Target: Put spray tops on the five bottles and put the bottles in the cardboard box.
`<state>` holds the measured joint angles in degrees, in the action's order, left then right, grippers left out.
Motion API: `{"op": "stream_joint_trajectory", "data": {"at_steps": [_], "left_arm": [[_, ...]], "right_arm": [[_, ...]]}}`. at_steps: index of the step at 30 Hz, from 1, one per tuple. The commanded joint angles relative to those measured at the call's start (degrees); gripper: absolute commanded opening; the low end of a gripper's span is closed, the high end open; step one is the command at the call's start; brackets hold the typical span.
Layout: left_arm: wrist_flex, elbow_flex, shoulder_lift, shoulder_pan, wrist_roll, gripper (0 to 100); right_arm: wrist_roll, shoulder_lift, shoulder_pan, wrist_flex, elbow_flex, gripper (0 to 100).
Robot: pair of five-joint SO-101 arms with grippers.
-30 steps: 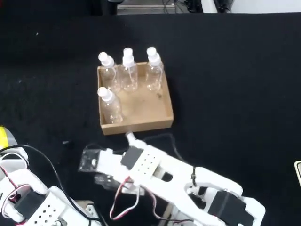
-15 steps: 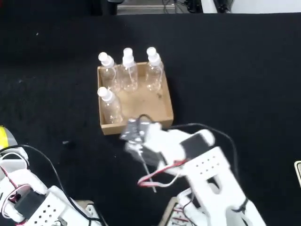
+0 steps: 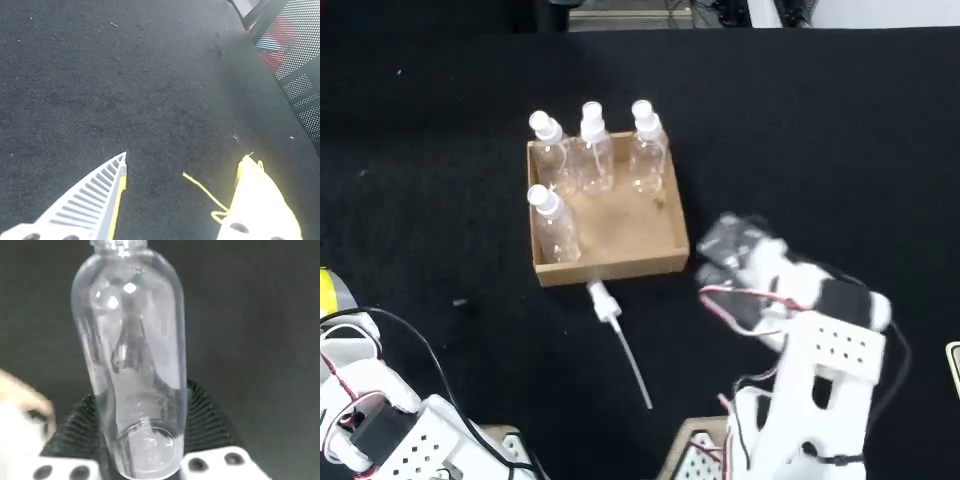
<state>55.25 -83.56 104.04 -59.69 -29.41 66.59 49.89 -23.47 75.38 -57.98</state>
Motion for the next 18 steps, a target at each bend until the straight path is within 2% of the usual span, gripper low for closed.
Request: {"op": "stream_joint_trajectory", "data": {"at_steps": [1,5,12,18], "left_arm": [[-1.4,0.6,0.4,0.7,-0.6,32],[-1.5,0.5,0.4,0.7,-0.6,32],[-1.5,0.5,0.4,0.7,-0.6,32],[-1.5,0.5,0.4,0.7,-0.6,32]], "right_arm": [[0.5,-4.4,-7.9,-13.0,-3.6,1.1],[-4.6,-12.2,-10.1,-20.3,-4.0,3.5],[-5.4,-23.3,-9.8,-15.1,4.2,31.9],[-5.1,-30.2,-9.5,-12.7,13.2,30.9]]}}
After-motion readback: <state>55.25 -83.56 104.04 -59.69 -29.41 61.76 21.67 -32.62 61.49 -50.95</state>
